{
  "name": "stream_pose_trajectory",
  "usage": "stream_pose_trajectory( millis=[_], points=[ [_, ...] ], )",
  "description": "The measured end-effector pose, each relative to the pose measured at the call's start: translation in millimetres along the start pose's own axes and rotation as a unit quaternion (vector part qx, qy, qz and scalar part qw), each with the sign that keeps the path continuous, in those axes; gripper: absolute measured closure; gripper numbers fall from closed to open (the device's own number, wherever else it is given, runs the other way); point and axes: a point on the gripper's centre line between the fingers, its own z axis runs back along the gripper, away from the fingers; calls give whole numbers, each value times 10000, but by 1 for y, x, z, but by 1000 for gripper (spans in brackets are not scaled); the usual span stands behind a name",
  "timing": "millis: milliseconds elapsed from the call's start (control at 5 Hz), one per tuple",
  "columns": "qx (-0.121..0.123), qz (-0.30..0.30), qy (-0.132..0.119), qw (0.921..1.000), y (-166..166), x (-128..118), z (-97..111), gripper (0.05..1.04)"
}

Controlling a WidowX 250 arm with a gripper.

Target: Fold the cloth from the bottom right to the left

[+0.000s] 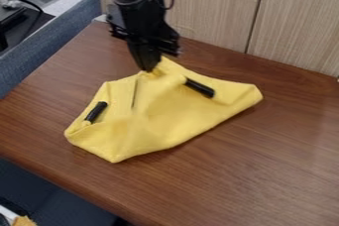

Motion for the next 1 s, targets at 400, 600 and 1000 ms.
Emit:
stream_pose_trajectory(
  millis=[400,600,1000],
  points=[
    [144,573,155,9981,52,5,-23,1031],
    [134,745,359,9965,66,-1,-41,1031],
    [205,958,625,9932,80,-16,-68,1031]
  ],
)
